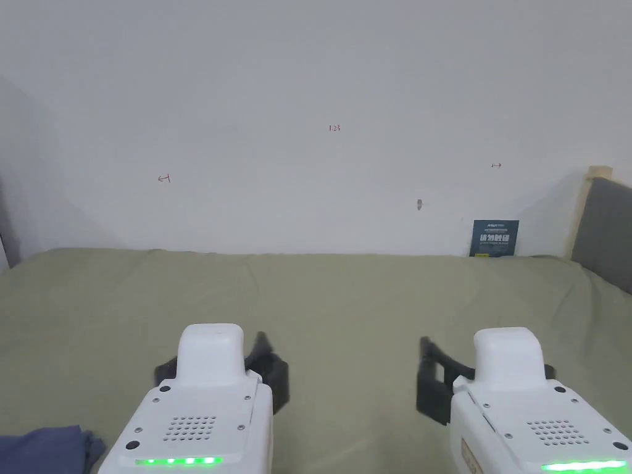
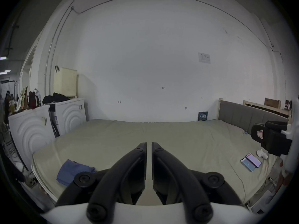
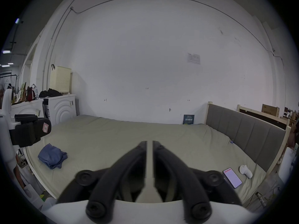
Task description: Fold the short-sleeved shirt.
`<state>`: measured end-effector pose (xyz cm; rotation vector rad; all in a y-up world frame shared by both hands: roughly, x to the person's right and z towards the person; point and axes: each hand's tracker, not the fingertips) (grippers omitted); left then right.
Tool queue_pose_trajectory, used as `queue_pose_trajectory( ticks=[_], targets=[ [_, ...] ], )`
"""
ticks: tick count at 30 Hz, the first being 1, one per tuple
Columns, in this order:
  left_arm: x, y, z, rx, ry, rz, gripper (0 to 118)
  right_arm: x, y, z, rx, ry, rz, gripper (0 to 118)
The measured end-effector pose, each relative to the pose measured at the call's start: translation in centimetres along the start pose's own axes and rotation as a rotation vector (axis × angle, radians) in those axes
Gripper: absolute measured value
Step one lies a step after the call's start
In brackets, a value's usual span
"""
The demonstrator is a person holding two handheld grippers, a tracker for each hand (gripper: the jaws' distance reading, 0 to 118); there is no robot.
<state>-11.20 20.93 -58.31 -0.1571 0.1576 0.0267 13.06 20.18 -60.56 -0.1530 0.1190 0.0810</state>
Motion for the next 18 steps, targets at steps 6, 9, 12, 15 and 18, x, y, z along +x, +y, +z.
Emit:
queue_pose_trajectory(
  ticks=[6, 9, 12, 15, 18],
  targets=[
    [-0.6, 2.0, 1.2, 0.021, 0.01, 0.018, 118, 0.3, 0.1, 0.1, 0.018, -0.018, 0.001, 118],
    [-0.5, 1.6, 0.0, -0.009, 0.006, -0.007, 118, 0.2, 0.8, 0.4, 0.026, -0.022, -0.001, 118],
    [-0.5, 2.1, 0.2, -0.04, -0.064, 0.03, 118, -0.4, 1.1, 0.8, 0.029, -0.022, 0.009, 118],
    [-0.2, 3.0, 1.3, -0.029, -0.136, 0.035, 118, -0.1, 1.1, 0.8, 0.023, -0.011, 0.022, 118],
    [0.1, 3.5, 2.1, 0.006, -0.152, 0.069, 118, 0.3, 0.9, 0.7, 0.023, -0.016, 0.018, 118]
  ],
)
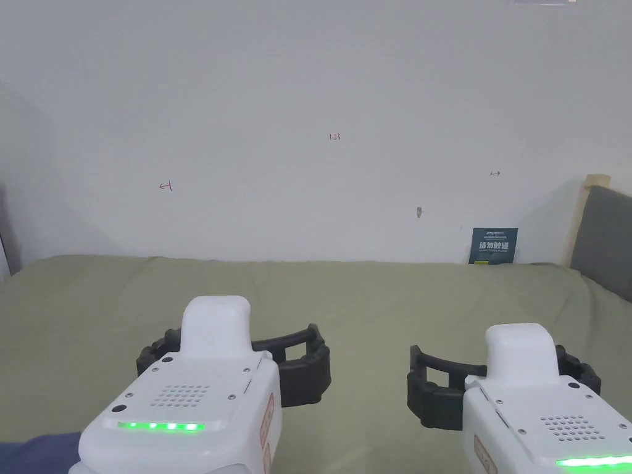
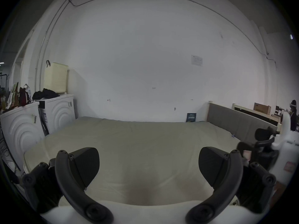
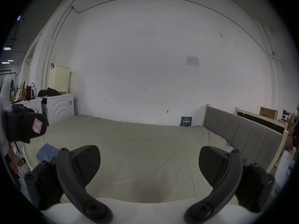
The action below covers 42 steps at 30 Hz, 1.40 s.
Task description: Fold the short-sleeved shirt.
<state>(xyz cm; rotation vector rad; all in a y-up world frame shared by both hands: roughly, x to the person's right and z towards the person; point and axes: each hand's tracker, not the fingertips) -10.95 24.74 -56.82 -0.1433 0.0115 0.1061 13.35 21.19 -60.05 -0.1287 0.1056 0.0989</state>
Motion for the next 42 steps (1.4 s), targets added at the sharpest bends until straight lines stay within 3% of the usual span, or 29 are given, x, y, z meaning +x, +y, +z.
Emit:
queue_pose_trajectory(
  ticks=[7, 9, 11, 13, 15, 24, 28, 30, 33, 42],
  targets=[
    [0.3, 0.5, 0.6, 0.019, 0.06, -0.003, 118, 1.0, 0.4, 0.5, -0.002, 0.009, -0.056, 118],
    [0.8, 1.1, 0.3, -0.057, 0.113, -0.063, 118, 1.1, 0.5, 0.7, 0.0, 0.024, -0.078, 118],
    [0.6, 1.3, 0.0, -0.105, 0.069, -0.047, 118, 0.8, 0.9, 1.0, 0.002, 0.028, -0.085, 118],
    [0.5, 0.7, 0.2, -0.01, 0.056, -0.046, 118, 0.6, 1.0, 1.1, 0.002, 0.035, -0.082, 118],
    [0.8, 0.6, 0.2, -0.013, 0.143, -0.135, 118, 0.6, 1.0, 1.1, 0.002, 0.037, -0.079, 118],
    [-0.4, 0.6, 0.2, -0.038, 0.094, -0.079, 118, 0.5, 1.4, 1.2, 0.003, 0.044, -0.074, 118],
    [-0.1, 0.1, -0.2, -0.041, 0.236, -0.164, 118, 0.4, 1.2, 1.3, 0.003, 0.039, -0.058, 118],
    [-0.3, -0.6, -0.4, -0.019, 0.237, -0.205, 118, 0.6, 1.2, 1.3, 0.003, 0.034, -0.058, 118],
    [-1.1, -0.9, -0.6, -0.047, 0.191, -0.14, 118, 0.6, 1.1, 1.4, -0.003, 0.029, -0.06, 118],
    [-1.9, -1.2, -0.8, -0.03, 0.221, -0.14, 118, 0.7, 0.4, 1.1, -0.011, 0.014, -0.026, 118]
  ],
)
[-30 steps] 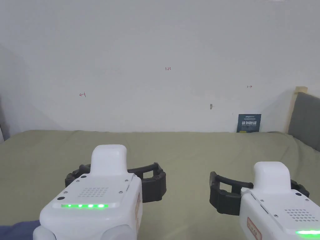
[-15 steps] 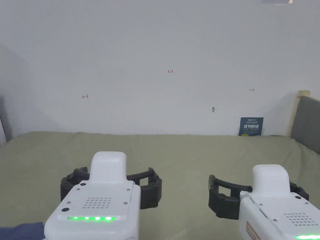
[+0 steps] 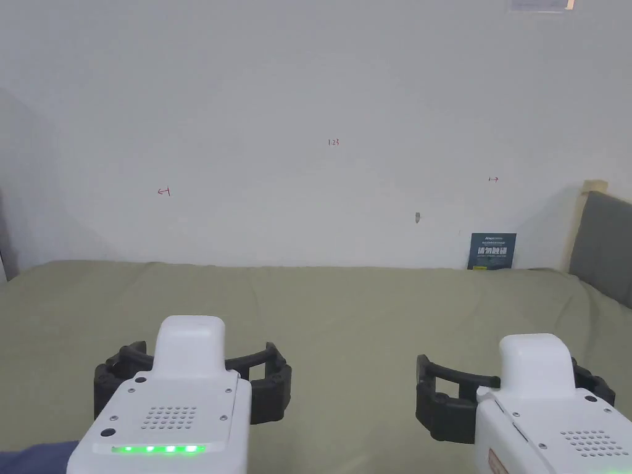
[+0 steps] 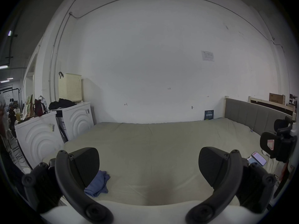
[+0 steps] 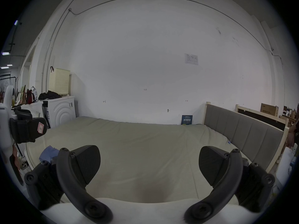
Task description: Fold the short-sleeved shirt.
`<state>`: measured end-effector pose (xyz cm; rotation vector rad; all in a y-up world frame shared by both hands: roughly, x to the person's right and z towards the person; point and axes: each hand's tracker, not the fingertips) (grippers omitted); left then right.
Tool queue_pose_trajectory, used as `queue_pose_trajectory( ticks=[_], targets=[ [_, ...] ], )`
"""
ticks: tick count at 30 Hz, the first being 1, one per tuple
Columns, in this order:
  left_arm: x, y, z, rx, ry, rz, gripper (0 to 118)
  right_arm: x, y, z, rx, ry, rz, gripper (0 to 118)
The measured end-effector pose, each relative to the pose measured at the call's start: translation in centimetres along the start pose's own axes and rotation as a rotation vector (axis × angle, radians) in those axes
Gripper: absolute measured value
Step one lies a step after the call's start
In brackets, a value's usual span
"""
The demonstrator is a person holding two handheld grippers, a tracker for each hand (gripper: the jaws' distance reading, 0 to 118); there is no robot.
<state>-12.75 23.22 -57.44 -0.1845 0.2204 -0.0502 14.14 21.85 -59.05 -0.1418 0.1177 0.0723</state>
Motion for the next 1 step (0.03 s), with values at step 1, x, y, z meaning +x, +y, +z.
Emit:
queue_pose_trajectory(
  ticks=[1],
  targets=[
    [0.06, -0.07, -0.05, -0.003, 0.015, -0.007, 118, -0.04, 0.08, -0.07, -0.001, -0.001, -0.003, 118]
  ],
)
